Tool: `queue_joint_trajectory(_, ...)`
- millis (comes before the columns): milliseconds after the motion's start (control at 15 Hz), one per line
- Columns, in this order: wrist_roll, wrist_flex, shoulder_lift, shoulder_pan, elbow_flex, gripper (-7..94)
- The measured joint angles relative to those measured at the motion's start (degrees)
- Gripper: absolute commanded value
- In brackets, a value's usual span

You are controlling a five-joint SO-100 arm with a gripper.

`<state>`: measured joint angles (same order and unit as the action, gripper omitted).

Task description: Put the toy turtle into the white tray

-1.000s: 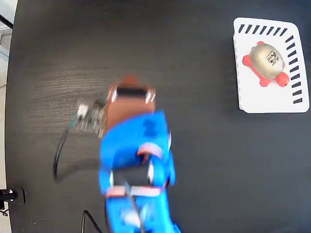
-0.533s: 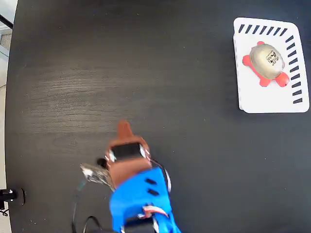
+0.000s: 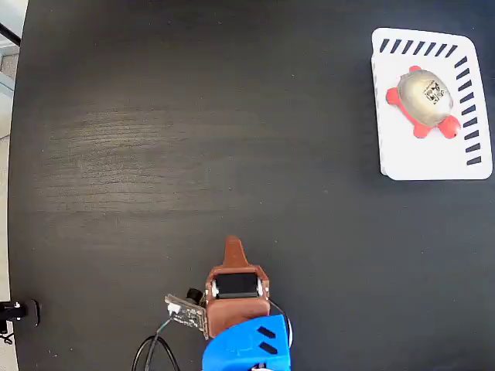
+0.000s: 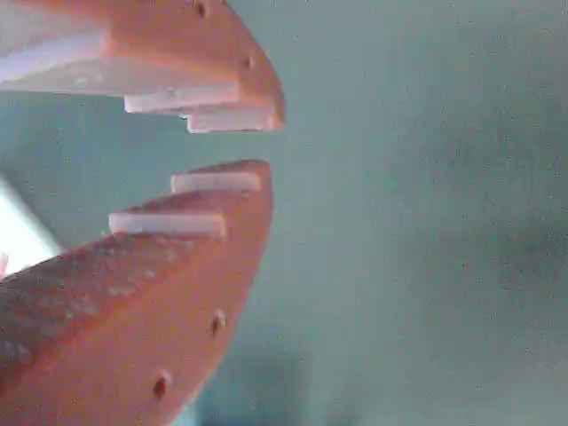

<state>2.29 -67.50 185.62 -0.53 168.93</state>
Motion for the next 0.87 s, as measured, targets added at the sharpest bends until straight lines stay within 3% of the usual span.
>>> queue_joint_trajectory(200, 0.4, -4.4, 0.6, -1.1, 0.0, 0)
queue_joint_trajectory(867, -0.2, -4.4, 0.6, -2.2, 0.0, 0)
